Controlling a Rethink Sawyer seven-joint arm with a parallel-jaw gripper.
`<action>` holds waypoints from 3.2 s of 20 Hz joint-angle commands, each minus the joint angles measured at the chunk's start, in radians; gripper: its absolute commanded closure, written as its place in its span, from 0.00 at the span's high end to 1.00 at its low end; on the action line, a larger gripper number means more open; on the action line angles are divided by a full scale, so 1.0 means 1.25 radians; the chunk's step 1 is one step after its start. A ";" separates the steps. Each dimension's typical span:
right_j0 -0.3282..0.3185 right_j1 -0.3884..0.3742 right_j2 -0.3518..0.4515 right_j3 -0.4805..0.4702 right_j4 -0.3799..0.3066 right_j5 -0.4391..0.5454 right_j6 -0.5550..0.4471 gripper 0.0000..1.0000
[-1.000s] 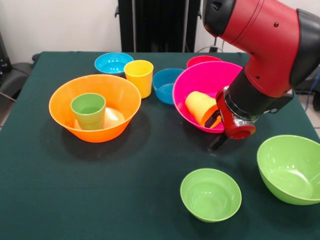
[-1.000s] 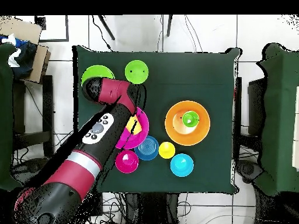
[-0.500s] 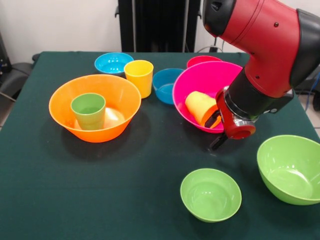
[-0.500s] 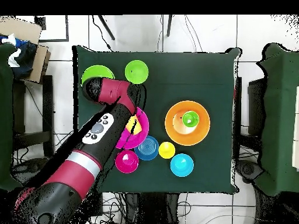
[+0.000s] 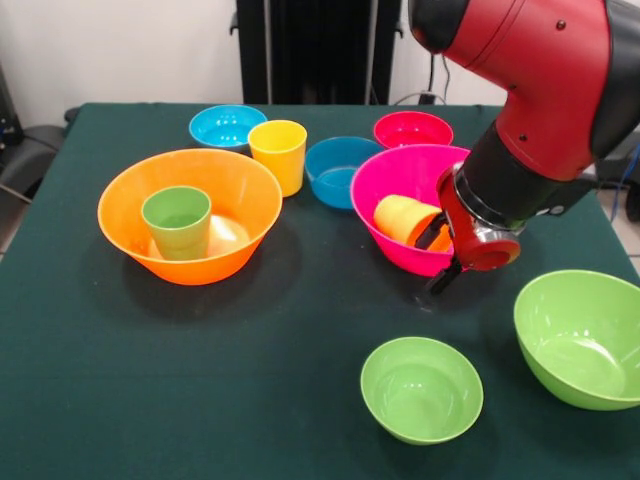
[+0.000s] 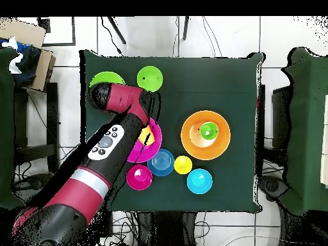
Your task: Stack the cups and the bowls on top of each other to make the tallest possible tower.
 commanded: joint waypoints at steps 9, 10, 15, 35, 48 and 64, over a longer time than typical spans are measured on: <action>-0.028 -0.034 0.085 0.046 -0.028 -0.005 0.075 1.00; -0.029 -0.036 0.087 0.047 -0.029 -0.004 0.074 1.00; -0.031 -0.038 0.089 0.047 -0.031 -0.001 0.071 1.00; -0.029 -0.030 0.081 0.036 -0.032 0.008 0.083 1.00; -0.032 -0.033 0.090 0.040 -0.027 0.001 0.078 0.00; -0.032 -0.031 0.090 0.038 -0.027 -0.001 0.078 0.00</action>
